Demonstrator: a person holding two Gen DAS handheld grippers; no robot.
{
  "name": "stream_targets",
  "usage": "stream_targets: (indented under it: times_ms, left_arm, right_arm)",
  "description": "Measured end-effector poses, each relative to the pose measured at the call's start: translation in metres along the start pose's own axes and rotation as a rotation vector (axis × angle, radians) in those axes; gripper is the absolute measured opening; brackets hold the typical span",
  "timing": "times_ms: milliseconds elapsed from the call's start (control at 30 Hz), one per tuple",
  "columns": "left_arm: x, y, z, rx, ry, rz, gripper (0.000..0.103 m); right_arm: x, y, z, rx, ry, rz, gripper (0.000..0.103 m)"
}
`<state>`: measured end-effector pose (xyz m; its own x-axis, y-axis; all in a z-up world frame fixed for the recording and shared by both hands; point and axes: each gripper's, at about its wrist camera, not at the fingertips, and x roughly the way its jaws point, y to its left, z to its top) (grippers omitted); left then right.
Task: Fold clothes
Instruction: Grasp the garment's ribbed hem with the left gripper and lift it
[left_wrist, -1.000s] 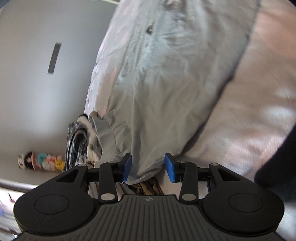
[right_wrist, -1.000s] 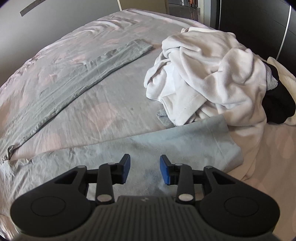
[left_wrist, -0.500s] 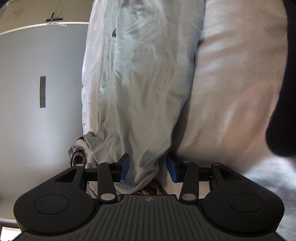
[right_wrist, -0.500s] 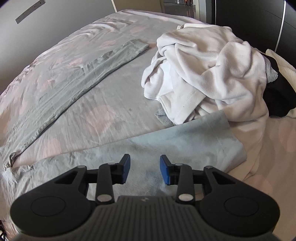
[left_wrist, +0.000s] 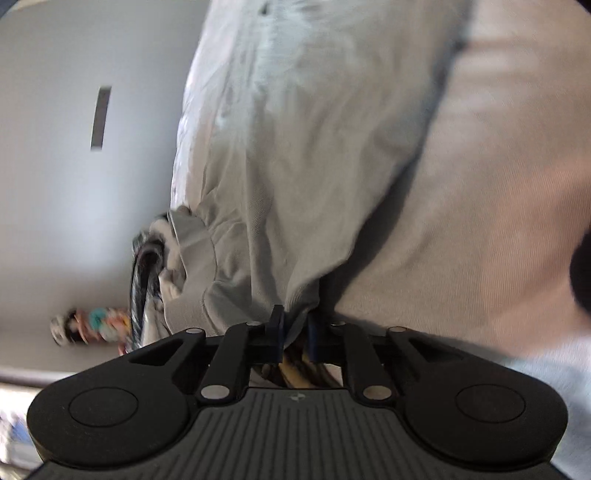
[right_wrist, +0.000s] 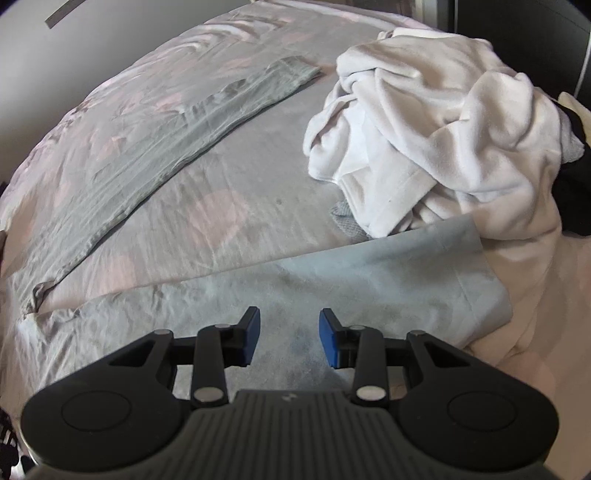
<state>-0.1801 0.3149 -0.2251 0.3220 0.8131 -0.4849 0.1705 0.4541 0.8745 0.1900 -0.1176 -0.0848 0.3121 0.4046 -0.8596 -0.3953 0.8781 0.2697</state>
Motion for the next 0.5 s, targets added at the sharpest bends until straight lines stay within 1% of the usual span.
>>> stream_targets:
  times_ms: [67,133,267,367,433,500]
  left_arm:
    - [-0.001,0.006,0.001,-0.069,0.012,-0.015,0.003]
    - [-0.005,0.009,0.001,-0.11,0.02,-0.031,0.003]
    - [-0.008,0.013,0.001,-0.151,0.036,-0.056,0.003]
    - [-0.009,0.007,0.0,-0.136,0.041,-0.056,0.004]
    - [-0.008,0.002,0.0,-0.114,0.043,-0.052,0.004]
    - [-0.007,-0.003,0.0,-0.089,0.043,-0.041,0.004]
  right_arm:
    - [-0.003,-0.003,0.005,-0.06,0.008,0.017,0.04]
    - [-0.006,-0.001,0.011,-0.162,0.007,-0.03,0.04]
    - [0.0,0.003,0.022,-0.305,0.088,-0.051,0.04]
    - [0.011,0.011,0.02,-0.473,0.147,-0.108,0.039]
    - [0.017,0.012,0.018,-0.561,0.159,-0.139,0.039]
    - [0.023,0.011,0.016,-0.645,0.175,-0.153,0.037]
